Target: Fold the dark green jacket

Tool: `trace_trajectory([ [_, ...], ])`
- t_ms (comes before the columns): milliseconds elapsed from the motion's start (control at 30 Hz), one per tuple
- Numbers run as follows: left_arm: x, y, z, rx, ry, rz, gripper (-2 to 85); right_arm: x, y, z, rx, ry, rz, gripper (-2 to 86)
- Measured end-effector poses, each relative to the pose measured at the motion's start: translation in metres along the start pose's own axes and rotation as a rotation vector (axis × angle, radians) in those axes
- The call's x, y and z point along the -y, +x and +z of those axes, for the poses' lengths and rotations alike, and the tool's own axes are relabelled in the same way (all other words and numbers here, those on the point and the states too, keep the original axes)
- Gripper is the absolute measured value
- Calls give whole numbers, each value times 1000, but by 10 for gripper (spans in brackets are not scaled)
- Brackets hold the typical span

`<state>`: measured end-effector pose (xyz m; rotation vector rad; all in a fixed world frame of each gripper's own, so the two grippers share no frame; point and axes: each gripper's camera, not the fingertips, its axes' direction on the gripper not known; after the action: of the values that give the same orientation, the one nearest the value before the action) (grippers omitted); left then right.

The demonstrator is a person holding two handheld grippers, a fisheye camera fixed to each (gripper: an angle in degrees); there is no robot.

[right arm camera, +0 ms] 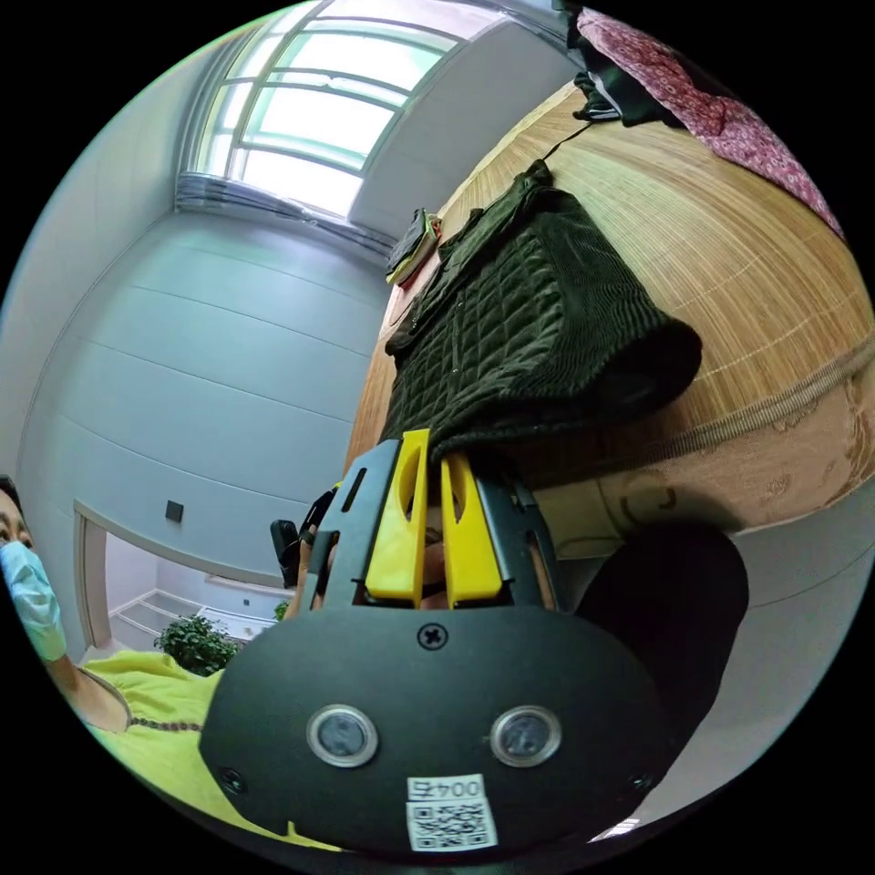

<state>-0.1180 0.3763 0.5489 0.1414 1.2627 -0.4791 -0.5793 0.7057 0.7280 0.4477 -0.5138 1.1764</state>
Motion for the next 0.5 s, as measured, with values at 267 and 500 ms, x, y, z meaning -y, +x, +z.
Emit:
trace_trajectory([
  [267,49,43,15,151,-89,138,55,38,-36,10,-79,-125,-62,0],
  [500,127,96,24,223,-156,198,55,100,-90,12,-169,-205,-104,1],
])
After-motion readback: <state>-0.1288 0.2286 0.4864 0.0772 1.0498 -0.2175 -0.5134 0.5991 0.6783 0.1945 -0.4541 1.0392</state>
